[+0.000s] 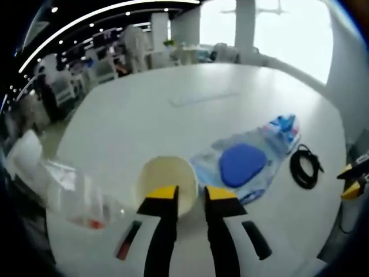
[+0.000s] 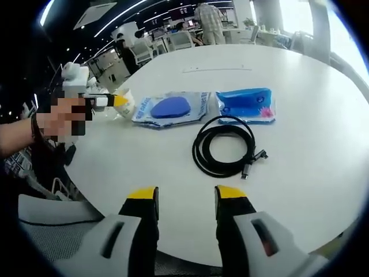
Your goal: Arrange the tabletop items into an orderly group along one side of the table until the central work area is clear of visible clutter.
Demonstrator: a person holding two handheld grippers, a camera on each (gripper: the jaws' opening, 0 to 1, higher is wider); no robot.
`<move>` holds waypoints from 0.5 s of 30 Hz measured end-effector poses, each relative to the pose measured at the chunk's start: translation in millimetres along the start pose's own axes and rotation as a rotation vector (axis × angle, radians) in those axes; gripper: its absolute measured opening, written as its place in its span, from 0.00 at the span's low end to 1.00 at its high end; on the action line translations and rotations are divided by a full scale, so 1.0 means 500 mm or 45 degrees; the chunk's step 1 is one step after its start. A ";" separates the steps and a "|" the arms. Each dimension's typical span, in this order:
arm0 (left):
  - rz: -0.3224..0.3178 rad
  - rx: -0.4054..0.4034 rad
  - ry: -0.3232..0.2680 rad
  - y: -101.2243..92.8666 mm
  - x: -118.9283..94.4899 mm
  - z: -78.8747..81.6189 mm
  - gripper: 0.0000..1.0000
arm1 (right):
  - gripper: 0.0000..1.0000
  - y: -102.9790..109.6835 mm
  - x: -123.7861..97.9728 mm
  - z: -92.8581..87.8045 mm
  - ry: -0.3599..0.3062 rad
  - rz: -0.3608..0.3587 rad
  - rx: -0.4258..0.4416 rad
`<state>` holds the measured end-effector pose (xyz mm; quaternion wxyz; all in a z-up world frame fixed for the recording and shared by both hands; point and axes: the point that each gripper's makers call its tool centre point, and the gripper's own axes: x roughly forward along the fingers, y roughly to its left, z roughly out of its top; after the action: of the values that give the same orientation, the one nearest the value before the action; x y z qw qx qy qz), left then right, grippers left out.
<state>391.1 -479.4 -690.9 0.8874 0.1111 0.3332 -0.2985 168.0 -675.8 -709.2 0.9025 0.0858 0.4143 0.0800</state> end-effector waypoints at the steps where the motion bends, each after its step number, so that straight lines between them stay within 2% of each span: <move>1: -0.001 -0.001 -0.002 0.001 -0.001 0.002 0.16 | 0.38 0.001 0.000 0.001 -0.002 0.001 0.000; 9: 0.014 0.002 -0.018 0.004 -0.014 0.010 0.20 | 0.38 0.008 0.002 0.006 -0.008 0.015 -0.003; 15: 0.006 -0.010 -0.053 -0.007 -0.039 0.030 0.23 | 0.38 0.017 0.009 0.010 -0.012 0.024 -0.013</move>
<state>385.1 -479.2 -666.7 0.8953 0.1022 0.3157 -0.2972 174.0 -667.1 -707.5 0.9041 0.0856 0.4089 0.0904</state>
